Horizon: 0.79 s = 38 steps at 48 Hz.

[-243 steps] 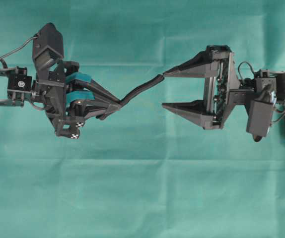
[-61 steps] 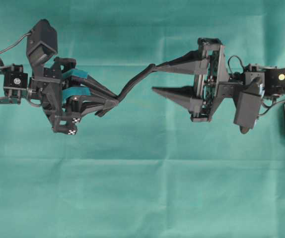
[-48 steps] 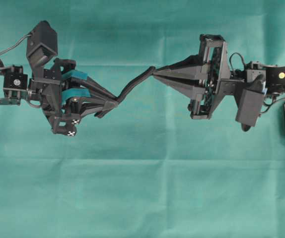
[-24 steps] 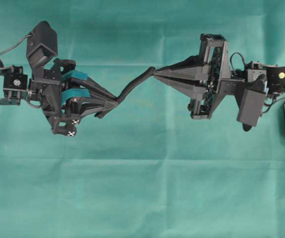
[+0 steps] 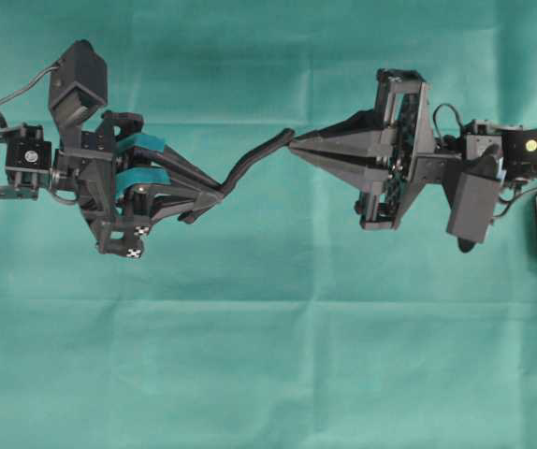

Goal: Peel off the Velcro with your right arm.

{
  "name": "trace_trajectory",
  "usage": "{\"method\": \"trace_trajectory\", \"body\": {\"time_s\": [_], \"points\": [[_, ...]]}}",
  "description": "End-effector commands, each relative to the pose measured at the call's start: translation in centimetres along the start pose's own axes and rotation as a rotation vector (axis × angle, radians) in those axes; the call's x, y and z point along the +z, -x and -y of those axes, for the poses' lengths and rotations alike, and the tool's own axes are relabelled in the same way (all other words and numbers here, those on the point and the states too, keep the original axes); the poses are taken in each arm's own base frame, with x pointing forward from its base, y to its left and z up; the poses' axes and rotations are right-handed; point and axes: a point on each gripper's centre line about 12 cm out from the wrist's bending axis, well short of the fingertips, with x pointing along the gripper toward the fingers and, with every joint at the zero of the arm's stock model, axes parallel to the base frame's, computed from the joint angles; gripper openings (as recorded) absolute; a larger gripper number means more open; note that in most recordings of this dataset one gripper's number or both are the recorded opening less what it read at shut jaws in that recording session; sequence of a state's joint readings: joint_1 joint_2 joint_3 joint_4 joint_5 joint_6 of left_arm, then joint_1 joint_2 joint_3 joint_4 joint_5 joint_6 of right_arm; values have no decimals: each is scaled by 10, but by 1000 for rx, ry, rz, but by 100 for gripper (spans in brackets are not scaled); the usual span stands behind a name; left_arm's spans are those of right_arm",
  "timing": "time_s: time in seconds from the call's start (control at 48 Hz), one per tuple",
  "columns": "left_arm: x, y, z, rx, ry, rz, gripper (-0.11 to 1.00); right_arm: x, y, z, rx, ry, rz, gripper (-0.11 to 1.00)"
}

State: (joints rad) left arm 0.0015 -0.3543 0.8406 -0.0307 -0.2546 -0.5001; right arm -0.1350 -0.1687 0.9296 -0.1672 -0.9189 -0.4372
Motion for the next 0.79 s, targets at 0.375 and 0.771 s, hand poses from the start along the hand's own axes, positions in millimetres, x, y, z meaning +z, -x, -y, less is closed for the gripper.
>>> {"method": "trace_trajectory", "body": {"time_s": [0.375,0.771], "points": [[13,2,5,-20,0,50,10,5,-12,-13,44,-1,21,-9],[14,2,3,-17,0,57,10,0,-24,-20,71,1,2,-9]]}}
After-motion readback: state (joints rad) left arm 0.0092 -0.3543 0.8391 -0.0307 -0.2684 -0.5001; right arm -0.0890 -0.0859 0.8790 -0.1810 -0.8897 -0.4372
